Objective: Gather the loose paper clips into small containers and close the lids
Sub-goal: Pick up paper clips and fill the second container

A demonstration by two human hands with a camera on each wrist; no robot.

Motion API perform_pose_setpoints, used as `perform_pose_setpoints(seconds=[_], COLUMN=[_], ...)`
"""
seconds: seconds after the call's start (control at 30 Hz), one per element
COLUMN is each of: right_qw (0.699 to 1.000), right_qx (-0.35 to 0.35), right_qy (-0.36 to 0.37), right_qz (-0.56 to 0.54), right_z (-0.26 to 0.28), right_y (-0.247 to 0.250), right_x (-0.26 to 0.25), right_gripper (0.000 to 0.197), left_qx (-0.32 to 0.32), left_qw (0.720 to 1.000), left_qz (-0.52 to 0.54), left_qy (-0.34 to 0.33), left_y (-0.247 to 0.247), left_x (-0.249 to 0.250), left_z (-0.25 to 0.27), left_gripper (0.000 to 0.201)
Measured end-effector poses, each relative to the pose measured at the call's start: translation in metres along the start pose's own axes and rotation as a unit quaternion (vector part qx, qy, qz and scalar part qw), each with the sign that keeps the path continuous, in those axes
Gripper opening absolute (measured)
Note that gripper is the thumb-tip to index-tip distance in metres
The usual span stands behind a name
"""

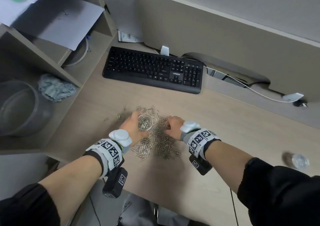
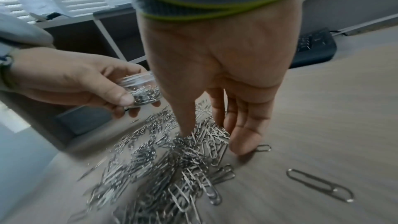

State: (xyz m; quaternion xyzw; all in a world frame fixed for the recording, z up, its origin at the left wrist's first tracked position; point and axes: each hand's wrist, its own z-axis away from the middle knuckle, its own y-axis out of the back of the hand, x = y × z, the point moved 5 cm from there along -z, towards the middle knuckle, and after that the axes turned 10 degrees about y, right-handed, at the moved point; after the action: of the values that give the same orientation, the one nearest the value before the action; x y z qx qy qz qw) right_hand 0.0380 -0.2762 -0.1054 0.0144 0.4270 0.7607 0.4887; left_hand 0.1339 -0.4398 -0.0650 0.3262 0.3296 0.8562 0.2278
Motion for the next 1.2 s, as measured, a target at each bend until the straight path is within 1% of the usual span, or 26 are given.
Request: perform_pose_setpoints(seconds=[0.1,0.13,0.2,0.3,0.37,0.47,0.53,0.6,0.7,0.8,0.87,0.9,0.97,1.03,1.1,1.2], right_qw=[1.000,0.999,0.996,0.989,0.987,0.993,0.994,0.996,0.998,0.989,0.966,0.947,0.907,0.880,0.870,0.876], right_qx=[0.004,-0.005,-0.022,-0.024,-0.010,0.028,0.040,0.044,0.053,0.077,0.098,0.114,0.143,0.159,0.169,0.181], right_qy=[0.019,0.018,0.020,0.018,0.017,0.041,0.043,0.030,-0.017,-0.088,-0.129,-0.137,-0.131,-0.098,-0.063,-0.017], right_qz=[0.018,0.037,0.084,0.144,0.157,0.106,0.092,0.076,0.018,-0.090,-0.202,-0.268,-0.374,-0.437,-0.460,-0.446], right_z=[0.017,0.023,0.030,0.028,0.025,0.022,0.021,0.020,0.019,0.022,0.029,0.033,0.040,0.046,0.050,0.052], right_y=[-0.008,-0.014,-0.025,-0.040,-0.045,-0.040,-0.036,-0.033,-0.025,-0.017,-0.013,-0.011,0.000,0.018,0.035,0.051], right_x=[-0.004,-0.006,-0.015,-0.035,-0.044,-0.044,-0.042,-0.040,-0.035,-0.017,-0.008,-0.007,-0.011,-0.022,-0.035,-0.054], right_gripper=[0.077,0.084,0.087,0.078,0.063,0.041,0.034,0.033,0.035,0.025,0.016,0.012,0.012,0.014,0.017,0.019], left_qx=[-0.004,-0.003,-0.002,-0.007,-0.014,-0.018,-0.023,-0.030,-0.034,-0.042,-0.047,-0.048,-0.052,-0.056,-0.061,-0.064], left_qw=[1.000,1.000,1.000,1.000,1.000,1.000,0.999,0.999,0.999,0.999,0.998,0.998,0.997,0.996,0.995,0.994], left_qz=[0.012,0.016,0.018,0.022,0.013,0.010,0.011,0.007,-0.002,0.000,-0.006,-0.012,-0.026,-0.035,-0.038,-0.035], left_qy=[-0.003,-0.004,-0.008,-0.016,-0.016,-0.024,-0.026,-0.023,-0.023,-0.028,-0.038,-0.040,-0.045,-0.057,-0.074,-0.087], left_y=[0.006,0.009,0.012,0.013,0.014,0.015,0.016,0.016,0.014,0.013,0.010,0.009,0.006,0.003,0.000,-0.004], left_x=[-0.013,-0.016,-0.021,-0.026,-0.032,-0.039,-0.044,-0.047,-0.046,-0.039,-0.032,-0.029,-0.023,-0.016,-0.008,0.001], left_z=[0.000,0.001,0.004,0.008,0.009,0.011,0.012,0.013,0.013,0.013,0.012,0.012,0.011,0.011,0.012,0.011], left_gripper=[0.075,0.077,0.079,0.078,0.075,0.069,0.067,0.069,0.071,0.068,0.070,0.072,0.074,0.072,0.068,0.070])
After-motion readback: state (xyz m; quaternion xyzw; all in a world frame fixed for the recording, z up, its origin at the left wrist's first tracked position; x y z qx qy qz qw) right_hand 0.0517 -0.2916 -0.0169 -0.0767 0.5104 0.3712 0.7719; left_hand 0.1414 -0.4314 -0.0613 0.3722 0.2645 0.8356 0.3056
